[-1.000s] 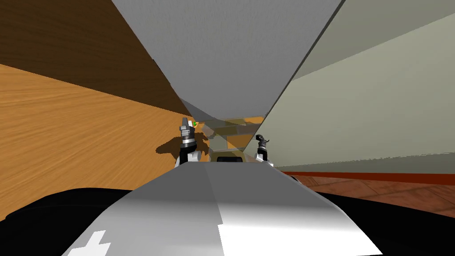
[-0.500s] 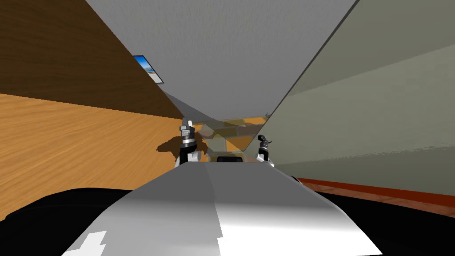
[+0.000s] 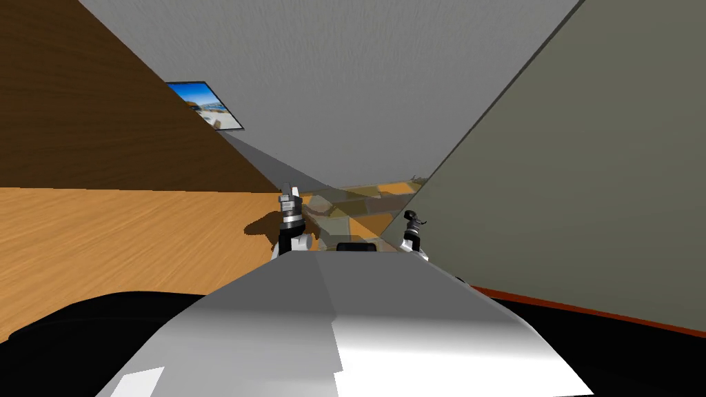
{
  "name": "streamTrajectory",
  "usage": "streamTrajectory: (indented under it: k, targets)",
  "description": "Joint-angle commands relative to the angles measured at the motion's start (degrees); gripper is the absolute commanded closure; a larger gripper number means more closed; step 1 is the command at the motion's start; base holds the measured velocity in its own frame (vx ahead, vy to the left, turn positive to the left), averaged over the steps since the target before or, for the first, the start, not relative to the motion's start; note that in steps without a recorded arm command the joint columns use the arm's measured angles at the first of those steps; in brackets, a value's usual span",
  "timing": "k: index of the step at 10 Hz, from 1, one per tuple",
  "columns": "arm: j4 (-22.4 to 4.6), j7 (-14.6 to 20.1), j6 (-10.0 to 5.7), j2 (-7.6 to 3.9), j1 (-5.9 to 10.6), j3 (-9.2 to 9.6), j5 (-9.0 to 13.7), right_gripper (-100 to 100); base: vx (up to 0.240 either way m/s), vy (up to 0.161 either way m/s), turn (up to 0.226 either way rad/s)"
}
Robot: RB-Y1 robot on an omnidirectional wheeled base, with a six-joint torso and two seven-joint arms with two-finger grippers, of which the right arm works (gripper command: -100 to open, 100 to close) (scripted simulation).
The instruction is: Push the door open
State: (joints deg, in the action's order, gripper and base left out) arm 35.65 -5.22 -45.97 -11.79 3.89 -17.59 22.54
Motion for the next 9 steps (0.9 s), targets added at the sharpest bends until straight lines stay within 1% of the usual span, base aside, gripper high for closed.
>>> streamTrajectory:
  k: [1,2,4,6,7,8,9]
  targets:
    - [-1.7,0.3,-1.16,-0.63,0.52,-0.31,0.1,100,0.048,-0.018,0.002]
    - [-1.9,-0.2,-1.31,-0.84,0.35,-1.54,1.0,100,0.119,-0.018,-0.032]
    - [-2.0,-0.3,-1.35,-0.89,0.31,-1.84,1.2,100,0.157,-0.013,-0.04]
    - [-2.3,-0.8,-1.53,-1.15,0.1,-3.34,2.3,100,0.18,-0.004,-0.051]
    - [-4.1,-0.8,-1.53,-1.15,0.1,-3.34,2.3,100,0.14,-0.024,-0.037]
    - [-3.7,-0.8,-1.53,-1.15,0.1,-3.34,2.3,100,0.056,-0.015,0.01]
    - [-2.3,-0.8,-1.53,-1.15,0.1,-3.34,2.3,100,0.0,0.0,0.0]
